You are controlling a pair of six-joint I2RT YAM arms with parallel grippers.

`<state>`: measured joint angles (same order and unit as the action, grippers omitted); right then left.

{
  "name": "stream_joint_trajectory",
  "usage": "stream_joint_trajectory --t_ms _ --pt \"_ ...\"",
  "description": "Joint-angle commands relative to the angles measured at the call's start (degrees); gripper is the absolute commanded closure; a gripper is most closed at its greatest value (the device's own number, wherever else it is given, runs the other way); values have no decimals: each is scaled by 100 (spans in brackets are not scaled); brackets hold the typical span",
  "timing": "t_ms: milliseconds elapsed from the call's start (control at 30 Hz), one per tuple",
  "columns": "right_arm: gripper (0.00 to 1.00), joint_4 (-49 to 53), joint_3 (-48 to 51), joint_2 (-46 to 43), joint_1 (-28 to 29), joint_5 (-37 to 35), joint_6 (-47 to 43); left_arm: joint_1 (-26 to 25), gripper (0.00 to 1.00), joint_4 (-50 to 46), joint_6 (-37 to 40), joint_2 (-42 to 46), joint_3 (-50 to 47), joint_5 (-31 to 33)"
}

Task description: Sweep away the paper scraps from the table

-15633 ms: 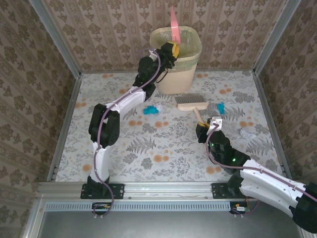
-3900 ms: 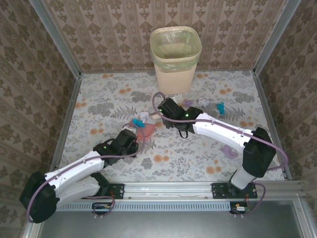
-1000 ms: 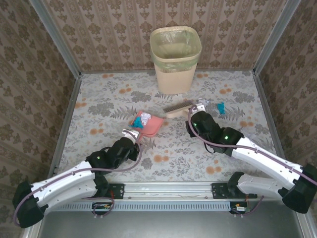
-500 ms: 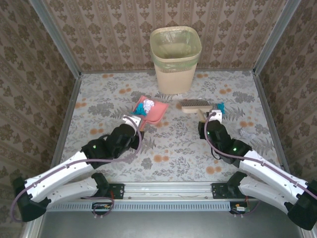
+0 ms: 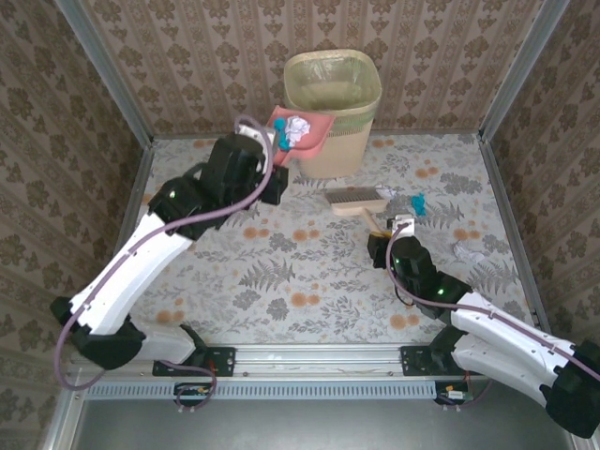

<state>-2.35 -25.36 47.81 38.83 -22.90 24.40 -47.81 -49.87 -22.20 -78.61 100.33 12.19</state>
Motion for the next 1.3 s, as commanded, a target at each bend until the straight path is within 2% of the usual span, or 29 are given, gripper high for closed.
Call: stream_joint_trajectory --t_ms 0,167,333,400,600,767,1033,1267 --pt "100 -668 92 106 1 359 -67 209 100 -605 38 -701 918 -870" --pt "100 -811 67 298 26 687 -68 470 100 -1387 -81 -2208 3227 -1378" --pt "100 -884 98 262 61 750 -142 919 100 -2007 -518 -3842 5740 -2288" --pt "100 -921 118 233 70 765 -175 1183 100 -1842 -943 -4228 6158 -2817" --pt "100 -917 120 228 81 734 -243 1641 100 -227 -2099 -4285 5327 -3785" --pt "100 -917 109 211 81 726 -289 1823 100 526 -2933 -4575 5352 -4300" --pt "100 -903 102 229 90 704 -318 1984 100 1442 -4069 -4855 5251 -4703" --pt "100 -889 102 233 90 657 -340 1942 100 2970 -5063 -4659 4248 -4857"
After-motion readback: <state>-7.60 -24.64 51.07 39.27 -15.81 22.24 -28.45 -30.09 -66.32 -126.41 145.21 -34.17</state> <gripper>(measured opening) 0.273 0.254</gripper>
